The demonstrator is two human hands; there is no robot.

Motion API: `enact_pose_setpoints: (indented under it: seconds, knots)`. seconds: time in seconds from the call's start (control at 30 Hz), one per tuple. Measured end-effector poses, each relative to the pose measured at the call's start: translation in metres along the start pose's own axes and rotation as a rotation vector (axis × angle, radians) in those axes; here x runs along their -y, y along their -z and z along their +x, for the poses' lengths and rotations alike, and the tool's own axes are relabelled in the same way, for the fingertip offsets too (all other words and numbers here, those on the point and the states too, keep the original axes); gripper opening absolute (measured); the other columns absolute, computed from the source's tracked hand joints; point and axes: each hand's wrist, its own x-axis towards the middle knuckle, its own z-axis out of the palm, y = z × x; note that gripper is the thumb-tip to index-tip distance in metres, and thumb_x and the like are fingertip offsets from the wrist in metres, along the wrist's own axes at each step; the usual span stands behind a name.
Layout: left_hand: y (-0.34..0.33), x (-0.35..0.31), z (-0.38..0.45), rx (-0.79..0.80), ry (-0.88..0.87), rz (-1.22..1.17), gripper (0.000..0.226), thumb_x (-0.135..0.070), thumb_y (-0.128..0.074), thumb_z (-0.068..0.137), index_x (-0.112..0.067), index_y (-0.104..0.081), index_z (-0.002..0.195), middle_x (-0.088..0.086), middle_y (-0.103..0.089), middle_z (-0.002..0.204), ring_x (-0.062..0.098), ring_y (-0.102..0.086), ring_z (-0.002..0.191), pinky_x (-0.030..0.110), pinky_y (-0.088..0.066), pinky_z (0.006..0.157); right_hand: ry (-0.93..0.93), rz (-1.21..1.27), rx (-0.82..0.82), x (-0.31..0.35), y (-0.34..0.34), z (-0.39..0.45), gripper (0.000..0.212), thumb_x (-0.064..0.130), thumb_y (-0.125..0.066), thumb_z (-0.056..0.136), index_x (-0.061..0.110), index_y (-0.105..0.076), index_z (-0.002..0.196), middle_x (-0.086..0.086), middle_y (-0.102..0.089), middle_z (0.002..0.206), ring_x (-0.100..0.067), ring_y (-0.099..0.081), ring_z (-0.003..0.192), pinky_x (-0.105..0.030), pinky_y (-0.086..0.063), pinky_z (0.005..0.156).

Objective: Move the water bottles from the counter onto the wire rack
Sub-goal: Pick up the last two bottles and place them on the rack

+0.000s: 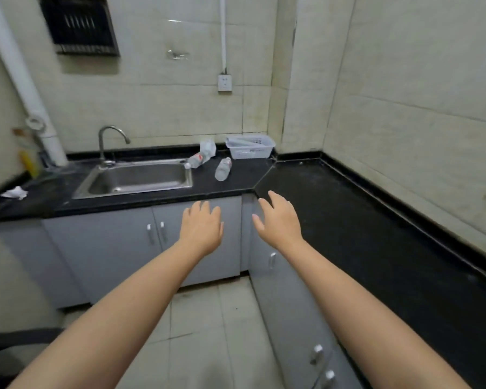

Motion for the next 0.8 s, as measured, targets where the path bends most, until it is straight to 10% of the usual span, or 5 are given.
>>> enact_pose_setpoints:
  seconds: [0.37, 0.8]
  knots:
    - [-0.063, 0.091, 0.219, 0.011, 0.131, -0.035, 0.041, -0.032, -0.036, 0.097, -0.009, -0.038, 0.131, 0.013, -0.032, 0.144, 0.029, -0.021, 0.138, 0.045, -0.021, 0.113, -0.047, 0.04, 0.064, -0.019, -0.132, 0.234, 0.05, 0.031, -0.053, 0.09, 0.003, -0.046, 0.131, -0.022, -0.035, 0.144, -0.032, -0.035, 0.133, -0.041, -0.03, 0.109]
    - [-0.126, 0.192, 0.474, 0.113, 0.2, -0.046, 0.044, -0.036, -0.036, 0.096, -0.012, -0.038, 0.133, 0.012, -0.038, 0.14, 0.029, -0.029, 0.134, 0.042, -0.028, 0.11, -0.216, 0.041, 0.266, -0.066, -0.26, 0.478, 0.048, 0.035, -0.047, 0.092, 0.006, -0.045, 0.129, -0.017, -0.038, 0.142, -0.031, -0.038, 0.13, -0.036, -0.034, 0.104]
